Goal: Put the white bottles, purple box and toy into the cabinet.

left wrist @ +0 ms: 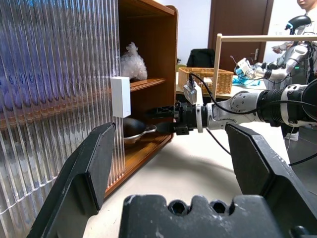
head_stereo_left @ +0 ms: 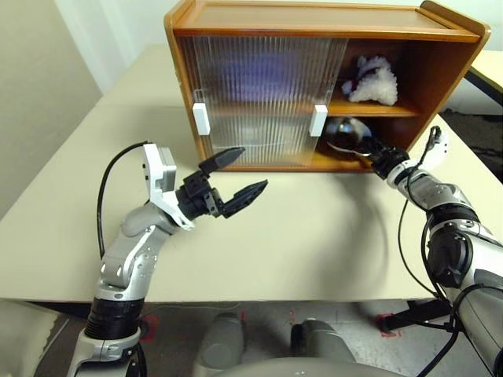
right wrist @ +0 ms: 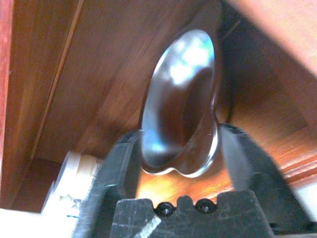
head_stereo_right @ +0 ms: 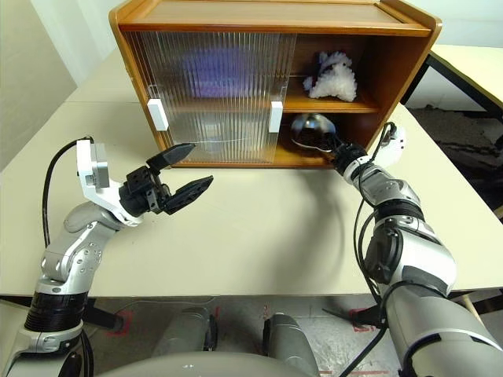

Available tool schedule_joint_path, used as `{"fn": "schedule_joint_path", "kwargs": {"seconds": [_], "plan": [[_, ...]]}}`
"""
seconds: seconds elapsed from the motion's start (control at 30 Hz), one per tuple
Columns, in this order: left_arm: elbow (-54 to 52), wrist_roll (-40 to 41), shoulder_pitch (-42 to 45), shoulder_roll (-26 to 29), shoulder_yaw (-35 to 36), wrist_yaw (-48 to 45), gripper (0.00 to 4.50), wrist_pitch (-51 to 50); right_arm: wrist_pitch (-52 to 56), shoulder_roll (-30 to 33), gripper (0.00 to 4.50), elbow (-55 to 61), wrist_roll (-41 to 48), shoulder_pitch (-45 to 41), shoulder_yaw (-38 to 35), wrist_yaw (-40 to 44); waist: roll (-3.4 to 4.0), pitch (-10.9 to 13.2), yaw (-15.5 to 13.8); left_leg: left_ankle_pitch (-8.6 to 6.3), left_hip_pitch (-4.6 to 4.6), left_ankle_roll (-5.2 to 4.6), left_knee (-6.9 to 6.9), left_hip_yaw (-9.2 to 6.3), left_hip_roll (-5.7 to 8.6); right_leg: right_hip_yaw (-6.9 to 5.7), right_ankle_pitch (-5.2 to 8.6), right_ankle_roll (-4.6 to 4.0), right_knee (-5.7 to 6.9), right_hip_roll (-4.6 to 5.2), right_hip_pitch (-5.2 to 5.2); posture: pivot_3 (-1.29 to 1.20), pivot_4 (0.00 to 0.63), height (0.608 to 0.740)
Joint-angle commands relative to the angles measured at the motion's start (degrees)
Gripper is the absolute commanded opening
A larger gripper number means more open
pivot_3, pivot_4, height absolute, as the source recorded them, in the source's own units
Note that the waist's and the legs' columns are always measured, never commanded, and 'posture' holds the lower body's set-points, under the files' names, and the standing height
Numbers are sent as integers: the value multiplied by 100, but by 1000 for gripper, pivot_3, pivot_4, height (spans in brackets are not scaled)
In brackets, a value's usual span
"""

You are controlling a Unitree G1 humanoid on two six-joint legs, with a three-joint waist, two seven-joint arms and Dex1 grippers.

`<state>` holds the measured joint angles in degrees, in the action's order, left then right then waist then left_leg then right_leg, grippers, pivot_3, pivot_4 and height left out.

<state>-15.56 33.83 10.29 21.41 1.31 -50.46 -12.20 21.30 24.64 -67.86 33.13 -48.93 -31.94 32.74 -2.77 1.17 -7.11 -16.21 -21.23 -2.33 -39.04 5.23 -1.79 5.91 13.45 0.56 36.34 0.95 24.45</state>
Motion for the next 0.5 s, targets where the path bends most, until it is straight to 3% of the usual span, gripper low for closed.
{"fn": "schedule_joint_path", "kwargs": {"seconds": [0.03,0.27,0.4,0.5], "plan": [[-25,-53,12,11,-54,2,4500,36,-47,125,4461,140,-220,79,196,246,0,0,0,0,0,0,0,0,0,0,0,0,0,0,0,261,0,740],[-23,-51,10,34,-27,5,4500,54,876,561,4461,1465,-727,806,1179,1160,0,0,-17,-1,-3,1,0,-5,0,-2,0,0,0,1,0,265,0,740],[-60,-32,-48,58,-18,3,4500,38,1781,1253,4461,2993,-929,1651,1917,1814,3,1,-41,-1,-8,1,0,-8,2,-5,0,1,-2,3,2,256,0,740],[-42,-17,-58,67,-4,-8,4500,33,2803,1590,4293,4211,-515,2017,2074,2150,9,3,-8,-2,-10,1,0,-8,2,-5,2,4,-4,5,4,248,0,740]]}}
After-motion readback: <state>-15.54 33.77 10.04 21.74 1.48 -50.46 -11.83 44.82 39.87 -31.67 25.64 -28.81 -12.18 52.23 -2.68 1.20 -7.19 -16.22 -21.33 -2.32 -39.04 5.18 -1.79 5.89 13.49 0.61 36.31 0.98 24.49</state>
